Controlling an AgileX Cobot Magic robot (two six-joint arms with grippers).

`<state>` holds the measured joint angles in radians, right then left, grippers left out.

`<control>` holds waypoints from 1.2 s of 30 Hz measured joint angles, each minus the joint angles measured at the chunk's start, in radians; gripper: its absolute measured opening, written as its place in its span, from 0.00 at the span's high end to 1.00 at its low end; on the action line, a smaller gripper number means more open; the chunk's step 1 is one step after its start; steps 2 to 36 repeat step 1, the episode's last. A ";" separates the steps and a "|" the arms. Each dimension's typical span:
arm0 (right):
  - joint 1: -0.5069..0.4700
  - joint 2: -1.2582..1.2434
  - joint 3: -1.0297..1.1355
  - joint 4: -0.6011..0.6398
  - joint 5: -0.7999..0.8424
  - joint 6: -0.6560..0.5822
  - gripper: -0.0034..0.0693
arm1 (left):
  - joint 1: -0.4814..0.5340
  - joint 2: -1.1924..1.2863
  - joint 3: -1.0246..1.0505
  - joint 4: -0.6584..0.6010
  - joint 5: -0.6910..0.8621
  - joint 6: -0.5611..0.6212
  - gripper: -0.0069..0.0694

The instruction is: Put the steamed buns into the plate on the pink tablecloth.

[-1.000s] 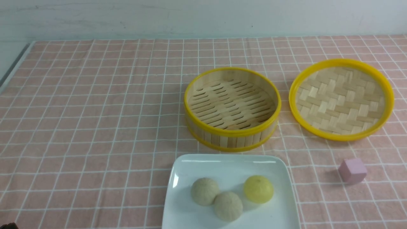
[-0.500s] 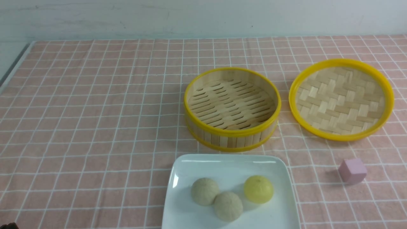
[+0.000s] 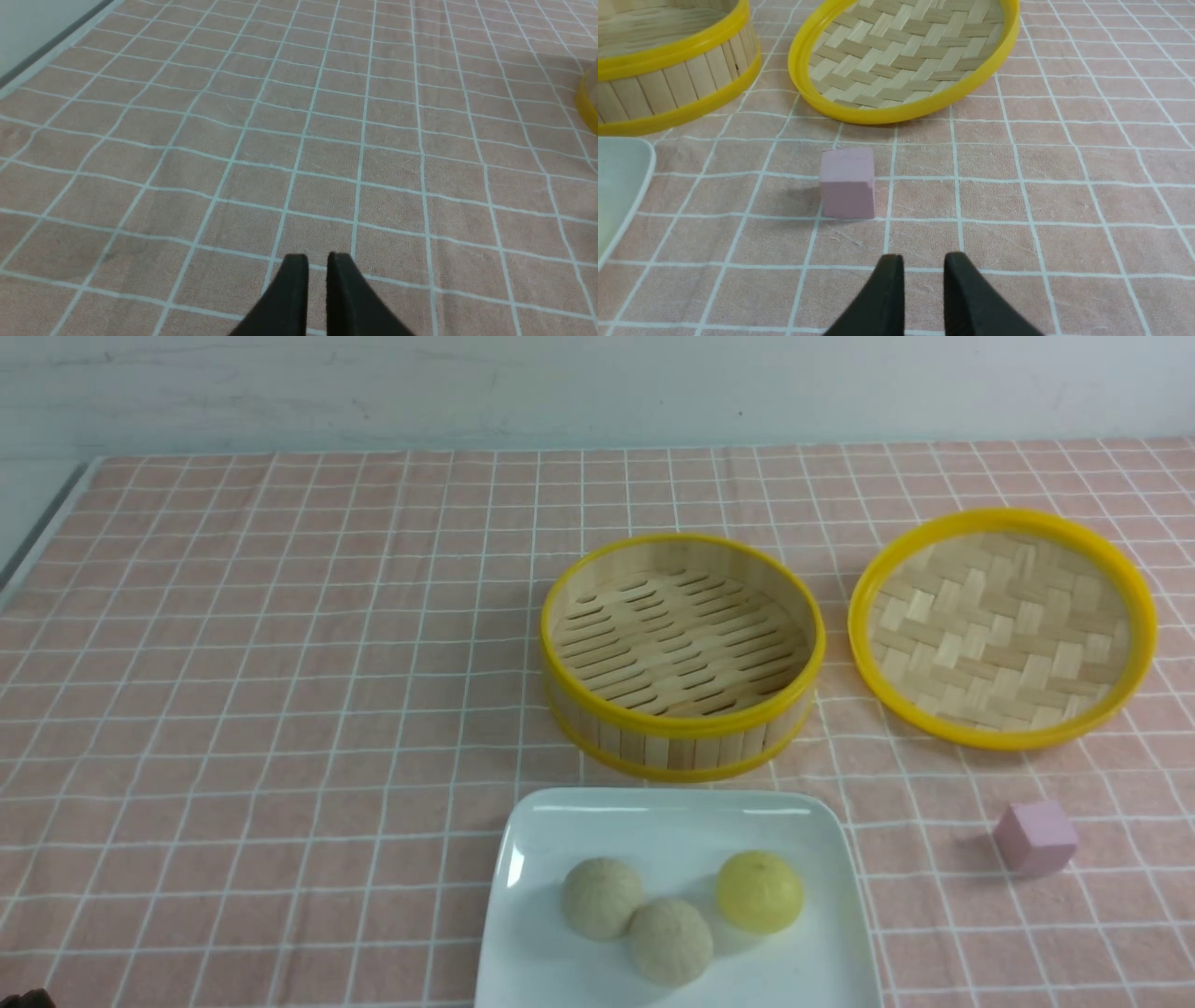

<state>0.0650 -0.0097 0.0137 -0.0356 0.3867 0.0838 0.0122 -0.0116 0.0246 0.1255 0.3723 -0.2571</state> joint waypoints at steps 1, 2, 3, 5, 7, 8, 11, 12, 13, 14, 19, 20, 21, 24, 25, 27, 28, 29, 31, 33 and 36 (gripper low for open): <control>0.000 0.000 0.000 0.000 0.000 0.000 0.74 | 0.000 0.000 0.000 0.000 0.000 0.000 0.79; 0.000 0.000 0.000 0.000 0.000 0.000 0.74 | 0.000 0.000 0.000 0.000 0.000 0.000 0.79; 0.000 0.000 0.000 0.000 0.000 0.000 0.74 | 0.000 0.000 0.000 0.000 0.000 0.000 0.79; 0.000 0.000 0.000 0.000 0.000 0.000 0.74 | 0.000 0.000 0.000 0.000 0.000 0.000 0.79; 0.000 0.000 0.000 0.000 0.000 0.000 0.74 | 0.000 0.000 0.000 0.000 0.000 0.000 0.79; 0.000 0.000 0.000 0.000 0.000 0.000 0.74 | 0.000 0.000 0.000 0.000 0.000 0.000 0.79; 0.000 0.000 0.000 0.000 0.000 0.000 0.74 | 0.000 0.000 0.000 0.000 0.000 0.000 0.79; 0.000 0.000 0.000 0.000 0.000 0.000 0.74 | 0.000 0.000 0.000 0.000 0.000 0.000 0.79; 0.000 0.000 0.000 0.000 0.000 0.000 0.74 | 0.000 0.000 0.000 0.000 0.000 0.000 0.79; 0.000 0.000 0.000 0.000 0.000 0.000 0.74 | 0.000 0.000 0.000 0.000 0.000 0.000 0.79; 0.000 0.000 0.000 0.000 0.000 0.000 0.74 | 0.000 0.000 0.000 0.000 0.000 0.000 0.79; 0.000 0.000 0.000 0.000 0.000 0.000 0.74 | 0.000 0.000 0.000 0.000 0.000 0.000 0.79; 0.000 0.000 0.000 0.000 0.000 0.000 0.74 | 0.000 0.000 0.000 0.000 0.000 0.000 0.79; 0.000 0.000 0.000 0.000 0.000 0.000 0.74 | 0.000 0.000 0.000 0.000 0.000 0.000 0.79; 0.000 0.000 0.000 0.000 0.000 0.000 0.74 | 0.000 0.000 0.000 0.000 0.000 0.000 0.79; 0.000 0.000 0.000 0.000 0.000 0.000 0.74 | 0.000 0.000 0.000 0.000 0.000 0.000 0.79; 0.000 0.000 0.000 0.000 0.000 0.000 0.74 | 0.000 0.000 0.000 0.000 0.000 0.000 0.79; 0.000 0.000 0.000 0.000 0.000 0.000 0.74 | 0.000 0.000 0.000 0.000 0.000 0.000 0.79; 0.000 0.000 0.000 0.000 0.000 0.000 0.74 | 0.000 0.000 0.000 0.000 0.000 0.000 0.79; 0.000 0.000 0.000 0.000 0.000 0.000 0.74 | 0.000 0.000 0.000 0.000 0.000 0.000 0.79; 0.000 0.000 0.000 0.000 0.000 0.000 0.74 | 0.000 0.000 0.000 0.000 0.000 0.000 0.79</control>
